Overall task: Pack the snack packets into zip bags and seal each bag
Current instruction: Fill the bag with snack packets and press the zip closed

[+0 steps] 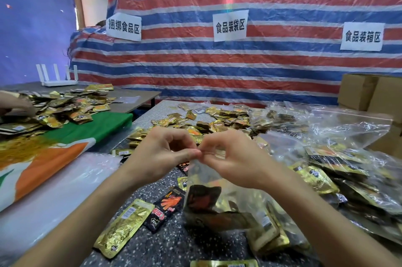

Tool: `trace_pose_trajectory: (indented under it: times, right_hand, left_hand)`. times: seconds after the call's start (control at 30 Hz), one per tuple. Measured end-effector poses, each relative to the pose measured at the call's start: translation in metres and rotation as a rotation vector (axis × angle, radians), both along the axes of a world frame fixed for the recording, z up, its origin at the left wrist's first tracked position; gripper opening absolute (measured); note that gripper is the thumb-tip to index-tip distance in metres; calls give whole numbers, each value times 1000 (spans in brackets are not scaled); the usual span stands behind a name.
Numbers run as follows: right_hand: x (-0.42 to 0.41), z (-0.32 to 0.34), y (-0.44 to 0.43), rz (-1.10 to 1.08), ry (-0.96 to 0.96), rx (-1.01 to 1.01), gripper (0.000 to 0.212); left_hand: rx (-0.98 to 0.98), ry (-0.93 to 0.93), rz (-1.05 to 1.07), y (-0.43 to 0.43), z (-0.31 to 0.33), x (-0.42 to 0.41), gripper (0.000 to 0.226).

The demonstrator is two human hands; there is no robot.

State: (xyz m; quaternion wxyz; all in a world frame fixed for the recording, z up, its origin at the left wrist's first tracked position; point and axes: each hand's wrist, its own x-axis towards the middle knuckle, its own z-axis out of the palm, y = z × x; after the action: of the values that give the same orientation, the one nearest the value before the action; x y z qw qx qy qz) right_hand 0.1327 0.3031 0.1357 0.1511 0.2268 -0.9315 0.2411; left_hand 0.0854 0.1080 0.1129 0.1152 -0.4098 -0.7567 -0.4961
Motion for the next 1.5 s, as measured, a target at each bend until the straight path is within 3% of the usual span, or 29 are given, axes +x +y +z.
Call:
trace_pose_trajectory:
  times: [0.17, 0.3, 0.5, 0.9, 1.1, 1.37, 1.5]
  right_hand:
    - [3, -1, 3, 43, 44, -89, 8]
    - [6, -3, 3, -3, 149, 45, 5]
    - [12, -4, 2, -37, 236, 137, 5]
    - [26, -1, 14, -57, 206, 102, 10]
    - [28, -2, 18, -55, 179, 56, 10]
    - [25, -8, -6, -81, 264, 49, 10]
    - [24, -8, -7, -74, 267, 18, 9]
  left_hand:
    - [27, -82, -47, -6, -2, 2, 14]
    - [9, -87, -60, -6, -5, 4, 15]
    - [-23, 145, 76, 5, -8, 11, 8]
    - [98, -24, 75, 2, -14, 8, 8]
    - [49, -1, 17, 2, -14, 11, 8]
    - [1, 179, 112, 13, -19, 17, 10]
    - [42, 155, 114, 11, -19, 18, 11]
